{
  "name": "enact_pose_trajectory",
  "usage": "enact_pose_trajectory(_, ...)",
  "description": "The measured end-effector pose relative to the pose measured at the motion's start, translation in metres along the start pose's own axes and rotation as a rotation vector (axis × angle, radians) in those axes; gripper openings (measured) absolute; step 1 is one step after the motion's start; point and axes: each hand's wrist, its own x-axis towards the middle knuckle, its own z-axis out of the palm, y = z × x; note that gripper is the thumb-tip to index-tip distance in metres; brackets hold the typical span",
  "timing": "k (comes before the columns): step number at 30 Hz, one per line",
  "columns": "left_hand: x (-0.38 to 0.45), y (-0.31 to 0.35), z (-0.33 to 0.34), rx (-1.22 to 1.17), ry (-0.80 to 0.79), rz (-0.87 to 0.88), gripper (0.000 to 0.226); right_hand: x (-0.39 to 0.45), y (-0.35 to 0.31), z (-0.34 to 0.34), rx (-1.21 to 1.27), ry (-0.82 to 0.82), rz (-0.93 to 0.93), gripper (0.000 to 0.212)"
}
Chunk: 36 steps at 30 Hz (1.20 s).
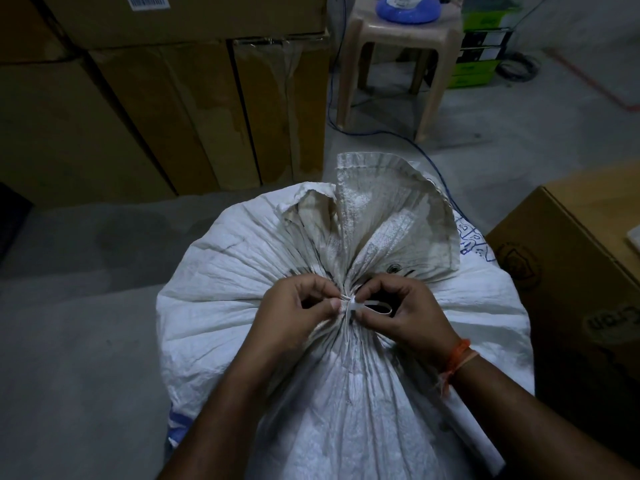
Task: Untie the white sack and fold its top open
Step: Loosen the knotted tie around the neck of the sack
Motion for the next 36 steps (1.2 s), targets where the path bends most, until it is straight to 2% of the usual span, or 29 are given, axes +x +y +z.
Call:
enact_pose_trajectory(6,-0.001,-0.002,0.003,0.023,-0.007,0.013,0.014,0.0,-0.002,0.001,-0.015,-0.004,0.012,0.016)
enact_pose_trajectory(14,0.001,-0.003,-0.004,0.024,-0.014,0.003,0.002,-0.001,-0.003,0.0,-0.032,-0.003,0.011,0.02)
enact_pose_trajectory(23,0.0,-0.003,0.001,0.034,0.011,-0.021,0.009,-0.001,-0.003,0.0,-0.021,0.013,0.016,0.017)
enact_pose_trajectory(27,-0.002,-0.001,0.006,0.047,-0.002,-0.014,0.003,-0.002,-0.005,0.001,-0.015,0.009,0.01,0.017)
enact_pose_trajectory(36,-0.003,0.001,-0.004,0.073,0.008,-0.026,0.006,-0.001,-0.005,0.001,-0.017,0.01,0.024,0.015)
